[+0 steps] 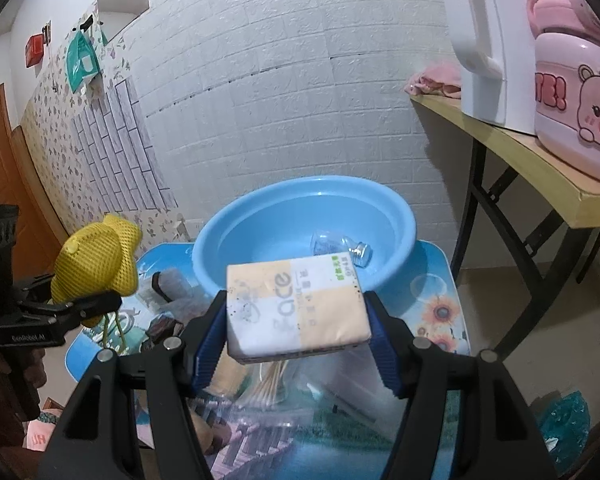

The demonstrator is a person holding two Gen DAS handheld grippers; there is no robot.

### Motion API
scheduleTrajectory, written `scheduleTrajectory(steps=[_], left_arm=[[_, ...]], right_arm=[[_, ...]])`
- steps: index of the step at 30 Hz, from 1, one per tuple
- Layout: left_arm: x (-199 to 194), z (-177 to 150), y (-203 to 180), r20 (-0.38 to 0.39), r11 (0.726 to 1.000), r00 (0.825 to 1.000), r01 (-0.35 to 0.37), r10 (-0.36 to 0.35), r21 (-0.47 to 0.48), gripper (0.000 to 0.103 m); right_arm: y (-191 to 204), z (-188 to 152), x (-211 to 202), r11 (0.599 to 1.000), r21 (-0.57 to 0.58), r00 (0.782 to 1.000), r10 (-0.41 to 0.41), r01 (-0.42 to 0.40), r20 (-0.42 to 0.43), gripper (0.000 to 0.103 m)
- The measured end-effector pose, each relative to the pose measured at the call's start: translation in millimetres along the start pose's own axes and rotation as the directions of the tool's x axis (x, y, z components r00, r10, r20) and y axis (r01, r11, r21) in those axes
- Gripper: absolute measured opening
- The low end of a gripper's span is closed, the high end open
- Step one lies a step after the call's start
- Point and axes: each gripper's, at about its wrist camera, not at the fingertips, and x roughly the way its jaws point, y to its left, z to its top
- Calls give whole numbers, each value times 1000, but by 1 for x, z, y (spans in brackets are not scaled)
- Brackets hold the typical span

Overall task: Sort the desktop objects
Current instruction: 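Lift the yellow cap and tissue pack and carry both toward the blue basin, then release the yellow cap into the basin with the left gripper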

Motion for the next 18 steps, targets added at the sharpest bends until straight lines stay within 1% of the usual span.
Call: scheduleTrajectory(steps=[4, 14, 18], left_arm=[[17, 8, -6, -22, 1000, 1000, 9, -9, 8, 70], [52, 31, -22, -37, 999, 999, 27, -26, 40, 71], [69, 37, -28, -57, 998, 998, 42, -39, 57, 71]], right_arm=[[-3, 4, 11, 1000, 7, 1000, 7, -7, -3, 64], [-9, 11, 32, 999, 24, 1000, 23, -23, -13, 64], [-12, 18, 49, 1000, 15, 1000, 8, -8, -16, 64]])
